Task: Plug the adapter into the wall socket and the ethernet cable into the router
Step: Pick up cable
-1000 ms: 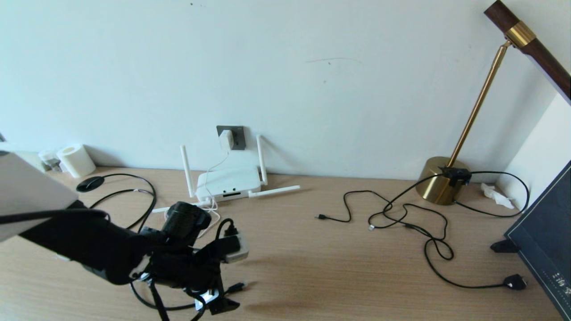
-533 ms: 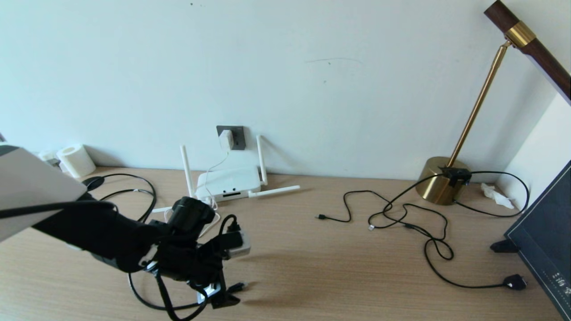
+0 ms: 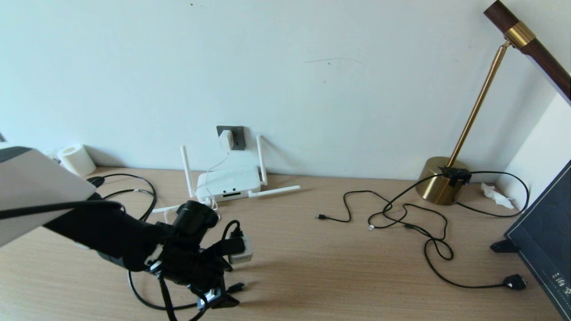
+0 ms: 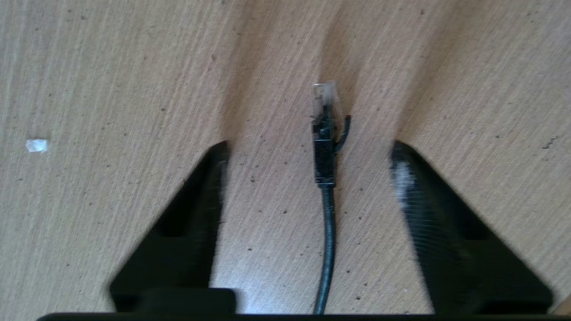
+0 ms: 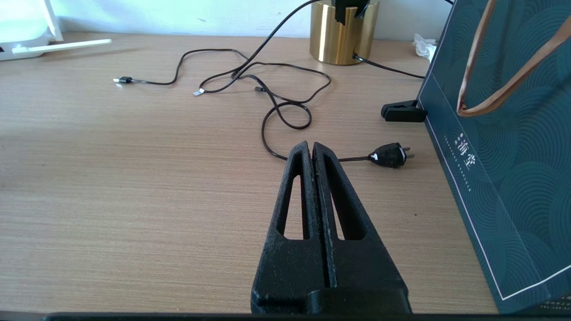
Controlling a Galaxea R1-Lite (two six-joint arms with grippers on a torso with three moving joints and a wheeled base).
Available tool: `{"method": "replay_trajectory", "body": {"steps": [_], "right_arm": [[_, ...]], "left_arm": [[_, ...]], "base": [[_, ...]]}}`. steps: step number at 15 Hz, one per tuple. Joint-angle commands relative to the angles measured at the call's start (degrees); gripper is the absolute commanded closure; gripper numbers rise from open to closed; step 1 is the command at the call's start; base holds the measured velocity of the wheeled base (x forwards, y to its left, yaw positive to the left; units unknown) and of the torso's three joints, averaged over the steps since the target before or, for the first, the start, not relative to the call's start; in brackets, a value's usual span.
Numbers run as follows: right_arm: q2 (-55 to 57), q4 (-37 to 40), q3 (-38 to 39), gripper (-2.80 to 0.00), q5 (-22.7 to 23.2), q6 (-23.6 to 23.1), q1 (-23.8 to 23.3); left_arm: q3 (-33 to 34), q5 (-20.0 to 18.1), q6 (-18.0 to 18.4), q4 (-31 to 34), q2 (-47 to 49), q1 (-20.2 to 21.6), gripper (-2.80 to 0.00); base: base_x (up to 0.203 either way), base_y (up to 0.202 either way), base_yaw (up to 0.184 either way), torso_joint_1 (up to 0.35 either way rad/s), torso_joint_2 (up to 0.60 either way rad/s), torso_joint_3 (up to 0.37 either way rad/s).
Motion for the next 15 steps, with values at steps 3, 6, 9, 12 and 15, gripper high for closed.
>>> {"method": "replay_trajectory", "body": {"steps": [3,6,9,12,15], "right_arm": [[0.0,0.0,0.0,0.0,0.0,-0.02,0.01],[0.0,0.0,0.0,0.0,0.0,-0.02,0.01],[0.0,0.0,0.0,0.0,0.0,-0.02,0.01],[0.0,0.0,0.0,0.0,0.0,-0.02,0.01],[0.0,0.0,0.0,0.0,0.0,-0.02,0.01]], "left_arm": [[0.14,0.05,0.32,0.22,0.16,0.14,0.0],[1.95,0.02,0.4,-0.22,-0.11,0.06,0.0],[4.04,-0.9,0.4,-0.69,-2.56,0.02,0.0],[8.99,-2.1,0.42,-5.55,-7.88,-0.86,0.0],[14.27,-4.2,0.27,-11.34,-15.89,-3.35,0.0]], "base": [[0.0,0.0,0.0,0.0,0.0,0.0],[0.0,0.0,0.0,0.0,0.0,0.0],[0.0,0.0,0.0,0.0,0.0,0.0],[0.0,0.0,0.0,0.0,0.0,0.0],[0.0,0.0,0.0,0.0,0.0,0.0]]}}
